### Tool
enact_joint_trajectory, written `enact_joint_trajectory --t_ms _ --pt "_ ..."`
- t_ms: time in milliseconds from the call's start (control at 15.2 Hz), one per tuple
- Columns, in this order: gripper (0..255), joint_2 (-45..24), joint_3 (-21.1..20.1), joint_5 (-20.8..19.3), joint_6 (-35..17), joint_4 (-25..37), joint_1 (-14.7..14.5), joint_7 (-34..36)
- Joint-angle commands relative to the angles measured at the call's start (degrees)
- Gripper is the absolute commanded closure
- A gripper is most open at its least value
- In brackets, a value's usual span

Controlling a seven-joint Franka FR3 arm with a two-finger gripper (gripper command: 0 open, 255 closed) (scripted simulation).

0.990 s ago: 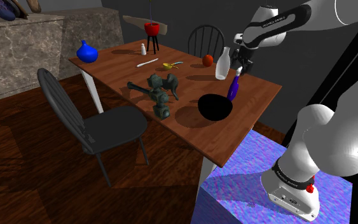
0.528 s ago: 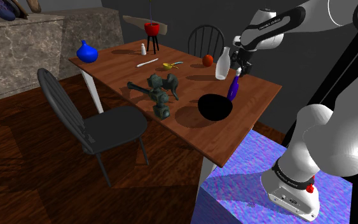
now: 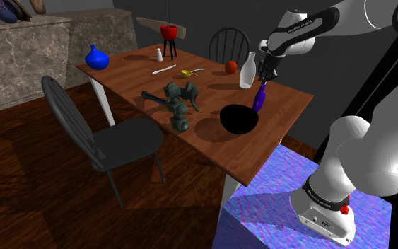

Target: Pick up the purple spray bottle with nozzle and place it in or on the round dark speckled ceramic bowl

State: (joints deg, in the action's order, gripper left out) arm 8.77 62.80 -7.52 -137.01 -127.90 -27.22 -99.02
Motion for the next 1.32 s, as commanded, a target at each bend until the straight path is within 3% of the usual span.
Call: enact_joint_trajectory --t_ms 0,198,660,1254 --pt "255 0.0 0.0 0.0 0.0 0.0 0.0 0.0" --pt "255 0.0 0.0 0.0 0.0 0.0 0.0 0.0" --pt "255 3.7 -3.0 -3.7 5.8 3.3 1.7 2.8" --pt "255 6.6 -6.0 -5.7 13.1 8.4 2.8 4.4"
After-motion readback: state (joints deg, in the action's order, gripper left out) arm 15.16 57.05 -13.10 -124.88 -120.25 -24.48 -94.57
